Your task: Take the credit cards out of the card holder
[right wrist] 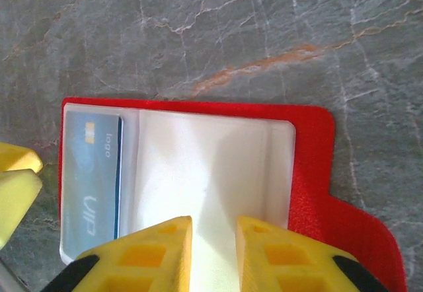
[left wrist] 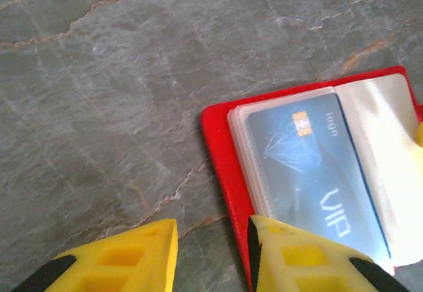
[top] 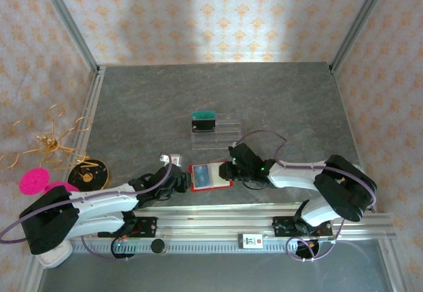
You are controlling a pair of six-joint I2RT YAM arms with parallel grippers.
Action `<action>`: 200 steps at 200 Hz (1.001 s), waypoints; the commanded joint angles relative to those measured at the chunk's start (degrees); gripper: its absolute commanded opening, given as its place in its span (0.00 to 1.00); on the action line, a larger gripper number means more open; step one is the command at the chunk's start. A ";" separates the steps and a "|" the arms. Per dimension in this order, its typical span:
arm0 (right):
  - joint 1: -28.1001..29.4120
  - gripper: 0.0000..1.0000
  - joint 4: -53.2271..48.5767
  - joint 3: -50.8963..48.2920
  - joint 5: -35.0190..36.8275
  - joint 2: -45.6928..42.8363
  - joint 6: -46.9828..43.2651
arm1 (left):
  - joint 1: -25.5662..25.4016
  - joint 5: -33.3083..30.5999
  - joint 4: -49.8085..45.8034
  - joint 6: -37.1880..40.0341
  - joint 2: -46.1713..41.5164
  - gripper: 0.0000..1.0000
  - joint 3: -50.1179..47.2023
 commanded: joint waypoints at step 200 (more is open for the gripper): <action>2.34 0.30 7.87 7.87 -7.91 8.14 3.92 | 2.39 4.65 14.47 3.77 6.76 0.14 0.45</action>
